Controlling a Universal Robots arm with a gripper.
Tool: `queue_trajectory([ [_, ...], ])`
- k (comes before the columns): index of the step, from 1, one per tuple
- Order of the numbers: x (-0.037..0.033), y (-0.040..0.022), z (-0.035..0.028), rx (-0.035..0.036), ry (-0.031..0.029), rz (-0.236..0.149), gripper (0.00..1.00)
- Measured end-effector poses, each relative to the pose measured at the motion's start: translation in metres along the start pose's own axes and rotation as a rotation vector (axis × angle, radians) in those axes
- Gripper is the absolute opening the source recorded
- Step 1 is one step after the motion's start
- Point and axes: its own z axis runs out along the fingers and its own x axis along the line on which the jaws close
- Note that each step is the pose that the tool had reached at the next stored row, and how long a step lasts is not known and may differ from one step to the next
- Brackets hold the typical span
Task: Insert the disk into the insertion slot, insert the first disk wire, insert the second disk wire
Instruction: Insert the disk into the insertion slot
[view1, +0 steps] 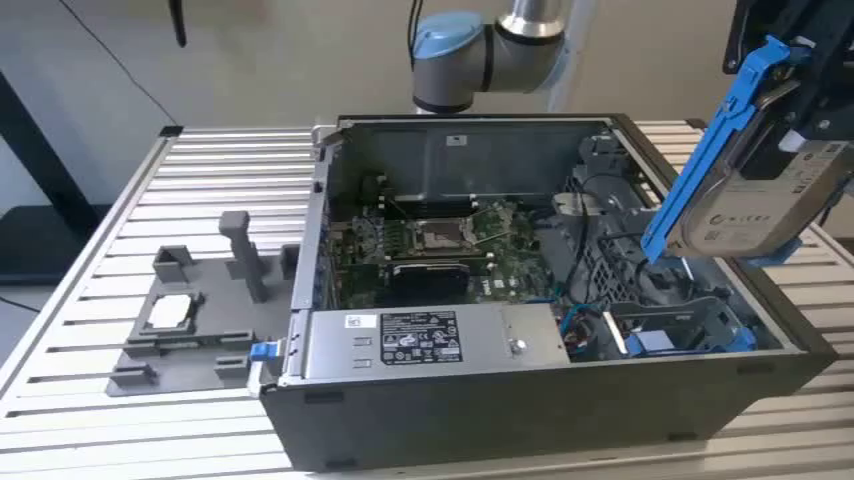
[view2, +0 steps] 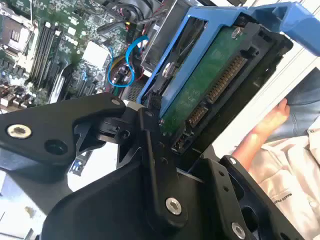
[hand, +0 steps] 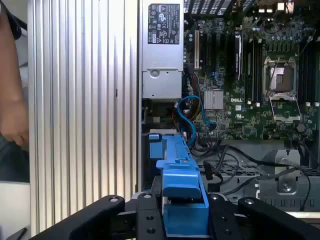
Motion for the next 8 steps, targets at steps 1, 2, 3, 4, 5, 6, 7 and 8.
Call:
queue_trajectory([
  [1,0.0,0.0,0.0,0.0,-0.0001,0.0,0.33],
  [2,0.0,0.0,0.0,0.0,0.0,0.0,0.33],
  [3,0.0,0.0,0.0,0.0,0.0,0.0,0.33],
  [4,0.0,0.0,0.0,0.0,0.0,0.0,0.33],
  [5,0.0,0.0,0.0,0.0,0.0001,0.0,0.33],
  [6,0.0,0.0,0.0002,0.0,0.0,0.0,0.33],
  [7,0.0,0.0,0.0005,0.0,-0.0001,0.0,0.33],
  [8,0.0,0.0,0.0009,0.0,-0.0001,0.0,0.33],
])
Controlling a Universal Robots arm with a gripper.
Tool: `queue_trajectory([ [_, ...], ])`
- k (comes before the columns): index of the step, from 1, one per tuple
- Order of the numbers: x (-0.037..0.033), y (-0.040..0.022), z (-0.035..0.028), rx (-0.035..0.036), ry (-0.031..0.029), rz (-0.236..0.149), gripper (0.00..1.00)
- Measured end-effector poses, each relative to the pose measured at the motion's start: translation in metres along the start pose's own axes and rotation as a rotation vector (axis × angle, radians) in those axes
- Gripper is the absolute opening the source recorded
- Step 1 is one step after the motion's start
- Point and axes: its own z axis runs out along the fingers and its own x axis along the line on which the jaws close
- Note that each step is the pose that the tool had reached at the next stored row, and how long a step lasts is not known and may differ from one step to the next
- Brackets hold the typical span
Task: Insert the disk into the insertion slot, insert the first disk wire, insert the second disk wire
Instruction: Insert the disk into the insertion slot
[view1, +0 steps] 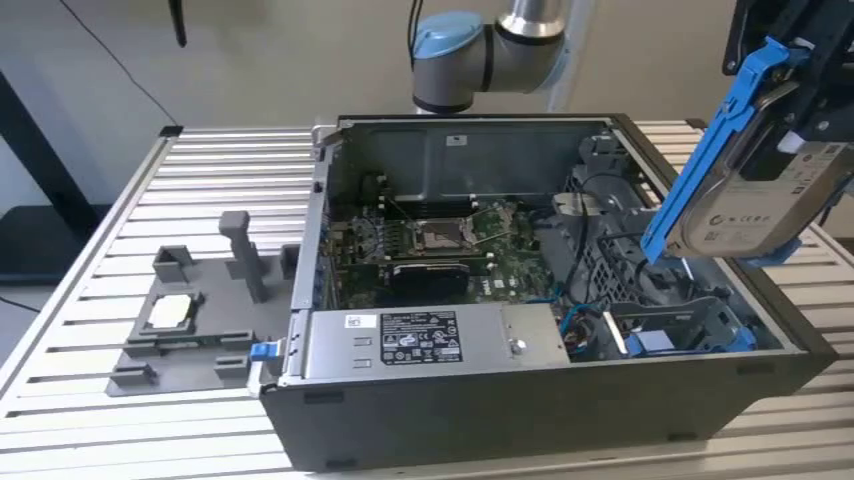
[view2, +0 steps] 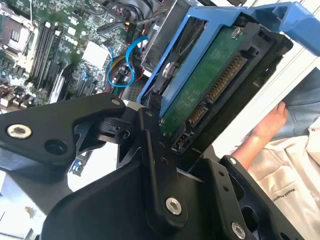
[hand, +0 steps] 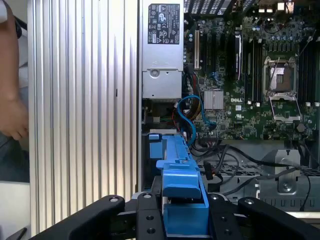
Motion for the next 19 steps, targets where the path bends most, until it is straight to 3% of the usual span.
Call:
queue_trajectory([
  [19,-0.0001,-0.0009,0.016,0.0,0.0001,0.0,0.33],
])
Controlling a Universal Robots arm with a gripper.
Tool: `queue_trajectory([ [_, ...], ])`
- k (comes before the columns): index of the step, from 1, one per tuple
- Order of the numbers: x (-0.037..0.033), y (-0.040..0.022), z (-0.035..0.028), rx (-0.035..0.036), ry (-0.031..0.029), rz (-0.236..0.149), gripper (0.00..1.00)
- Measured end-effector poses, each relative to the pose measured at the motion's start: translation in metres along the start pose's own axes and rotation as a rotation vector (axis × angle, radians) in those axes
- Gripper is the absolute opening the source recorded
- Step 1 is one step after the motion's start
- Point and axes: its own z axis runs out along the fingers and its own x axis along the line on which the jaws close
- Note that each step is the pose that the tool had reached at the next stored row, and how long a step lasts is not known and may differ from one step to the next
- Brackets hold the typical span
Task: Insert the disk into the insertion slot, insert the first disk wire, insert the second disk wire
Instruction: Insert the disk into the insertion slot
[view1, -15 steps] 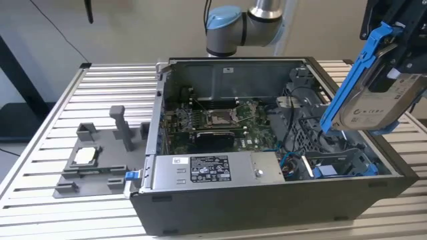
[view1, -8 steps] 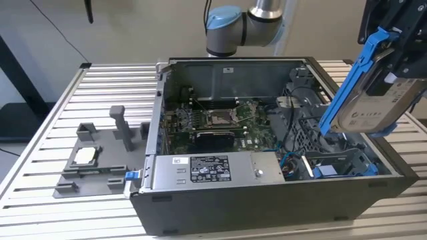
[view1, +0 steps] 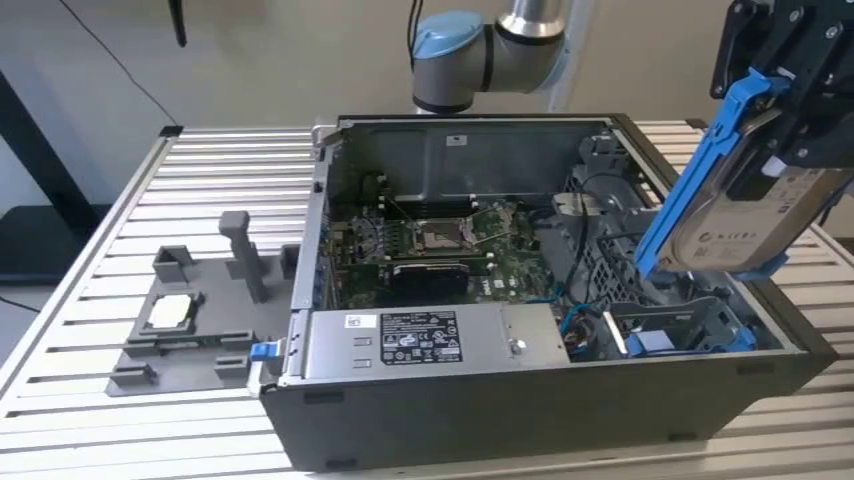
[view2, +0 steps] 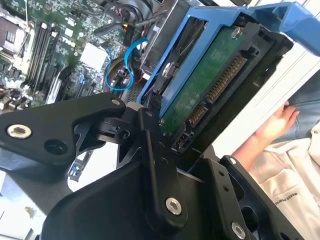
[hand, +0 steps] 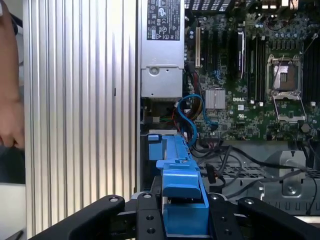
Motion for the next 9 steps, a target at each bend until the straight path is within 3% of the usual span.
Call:
queue_trajectory([
  [9,0.0001,-0.0005,0.007,0.0,0.0003,-0.006,0.33],
])
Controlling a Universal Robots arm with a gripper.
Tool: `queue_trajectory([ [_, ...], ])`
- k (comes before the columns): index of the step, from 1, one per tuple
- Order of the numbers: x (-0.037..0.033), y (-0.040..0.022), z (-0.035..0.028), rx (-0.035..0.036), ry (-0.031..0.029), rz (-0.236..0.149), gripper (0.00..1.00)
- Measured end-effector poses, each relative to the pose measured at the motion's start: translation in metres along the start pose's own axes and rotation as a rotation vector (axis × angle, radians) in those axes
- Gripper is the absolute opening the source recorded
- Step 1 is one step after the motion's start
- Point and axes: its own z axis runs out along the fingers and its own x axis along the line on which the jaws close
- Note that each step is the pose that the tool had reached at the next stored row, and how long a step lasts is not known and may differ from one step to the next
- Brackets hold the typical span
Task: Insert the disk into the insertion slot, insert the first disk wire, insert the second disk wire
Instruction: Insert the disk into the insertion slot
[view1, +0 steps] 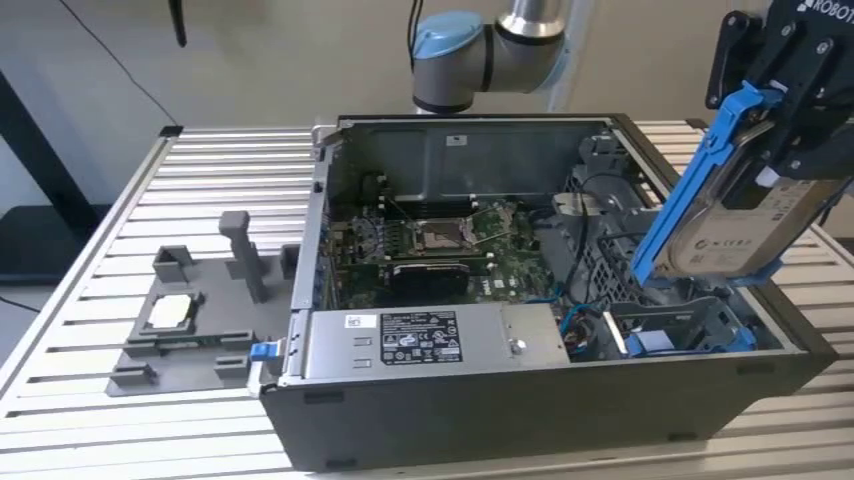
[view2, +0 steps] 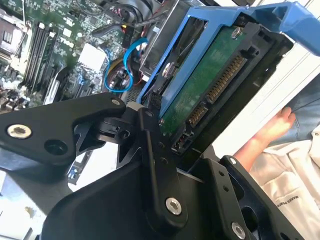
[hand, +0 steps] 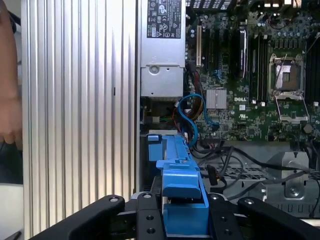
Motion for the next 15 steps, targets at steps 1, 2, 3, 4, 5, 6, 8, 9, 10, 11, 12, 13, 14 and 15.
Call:
queue_trajectory([
  [1,0.0,-0.0001,0.0007,0.0,0.0,-0.001,0.33],
  [2,0.0001,-0.0001,0.0013,0.0,0.0001,-0.002,0.33],
  [3,0.0002,-0.0002,0.002,0.0,0.0,-0.003,0.33],
  [4,0.0003,-0.0003,0.0025,0.0,0.0001,-0.005,0.33],
  [5,0.0005,-0.0003,0.0031,0.0,0.0001,-0.006,0.33],
  [6,0.0007,-0.0003,0.0037,0.0,0.0002,-0.007,0.33],
  [8,0.0012,-0.0005,0.0046,0.0,0.0005,-0.01,0.33],
  [9,0.0016,-0.0006,0.0051,0.0,0.0007,-0.013,0.33],
  [10,0.002,-0.0008,0.0056,0.0,0.0007,-0.016,0.33],
  [11,0.0023,-0.0009,0.0061,0.0001,0.0007,-0.019,0.33],
  [12,0.0027,-0.001,0.0066,0.0001,0.0009,-0.022,0.33],
  [13,0.0031,-0.0011,0.0071,0.0001,0.0009,-0.025,0.33],
  [14,0.0036,-0.0013,0.0076,0.0001,0.001,-0.027,0.33],
  [15,0.0041,-0.0014,0.008,0.0001,0.0011,-0.03,0.33],
])
